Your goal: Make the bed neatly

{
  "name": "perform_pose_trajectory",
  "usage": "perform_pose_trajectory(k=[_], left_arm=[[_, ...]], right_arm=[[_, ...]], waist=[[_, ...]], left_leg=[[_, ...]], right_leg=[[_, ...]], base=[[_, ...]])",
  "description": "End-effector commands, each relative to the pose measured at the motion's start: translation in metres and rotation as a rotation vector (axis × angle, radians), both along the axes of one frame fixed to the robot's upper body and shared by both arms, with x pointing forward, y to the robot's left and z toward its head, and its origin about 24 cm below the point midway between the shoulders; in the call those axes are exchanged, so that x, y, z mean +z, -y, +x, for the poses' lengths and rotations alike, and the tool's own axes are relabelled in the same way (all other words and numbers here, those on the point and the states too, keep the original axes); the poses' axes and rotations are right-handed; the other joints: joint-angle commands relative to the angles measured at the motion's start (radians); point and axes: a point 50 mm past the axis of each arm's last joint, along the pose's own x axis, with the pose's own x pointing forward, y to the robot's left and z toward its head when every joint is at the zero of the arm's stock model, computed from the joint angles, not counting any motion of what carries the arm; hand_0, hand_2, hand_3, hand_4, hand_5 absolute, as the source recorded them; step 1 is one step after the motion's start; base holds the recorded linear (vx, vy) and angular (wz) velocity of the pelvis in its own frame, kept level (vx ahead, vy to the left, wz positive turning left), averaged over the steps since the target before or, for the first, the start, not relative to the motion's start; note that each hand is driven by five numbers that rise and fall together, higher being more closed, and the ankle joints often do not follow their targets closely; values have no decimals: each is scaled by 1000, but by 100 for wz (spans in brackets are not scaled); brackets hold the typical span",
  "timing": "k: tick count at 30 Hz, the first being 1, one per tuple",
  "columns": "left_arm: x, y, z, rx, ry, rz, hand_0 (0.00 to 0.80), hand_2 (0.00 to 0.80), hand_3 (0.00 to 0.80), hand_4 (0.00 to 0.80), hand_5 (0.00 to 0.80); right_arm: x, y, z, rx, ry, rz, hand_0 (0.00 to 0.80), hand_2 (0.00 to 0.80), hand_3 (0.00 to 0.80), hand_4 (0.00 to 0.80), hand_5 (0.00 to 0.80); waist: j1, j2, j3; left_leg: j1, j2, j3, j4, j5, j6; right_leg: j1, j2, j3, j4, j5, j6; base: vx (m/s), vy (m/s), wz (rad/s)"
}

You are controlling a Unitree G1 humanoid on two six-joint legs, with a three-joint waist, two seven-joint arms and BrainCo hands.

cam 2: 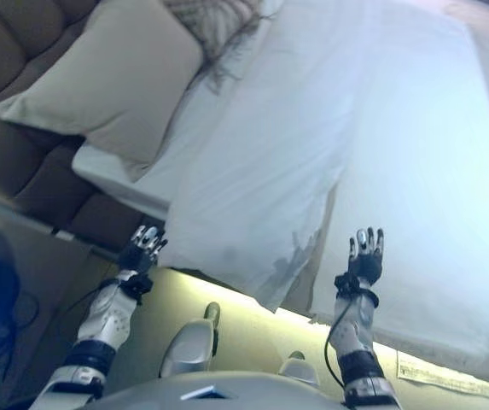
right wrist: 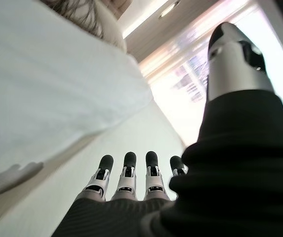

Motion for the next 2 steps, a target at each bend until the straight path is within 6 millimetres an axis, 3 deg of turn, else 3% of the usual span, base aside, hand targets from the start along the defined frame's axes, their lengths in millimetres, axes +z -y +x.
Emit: perform_pose_trajectory(k=[1, 2], left_arm=[[18, 11, 12, -67, 128, 19, 0, 0, 0, 0, 0], [19, 10, 12, -61, 127, 29, 0, 0, 0, 0, 0]], right_arm=[[27, 10, 17, 100, 119, -82, 0, 0, 0, 0, 0], [26, 9, 17, 105, 114, -83, 0, 0, 0, 0, 0]], waist=[[5, 55, -47], [2, 56, -49]], left_leg=[[130, 74, -32, -199, 85, -11], [135, 78, -26, -200, 85, -14]], right_leg=[[45, -6, -15, 36, 42, 64], [49, -4, -14, 32, 41, 65]], base=[[16, 3, -18], [9, 0, -9]])
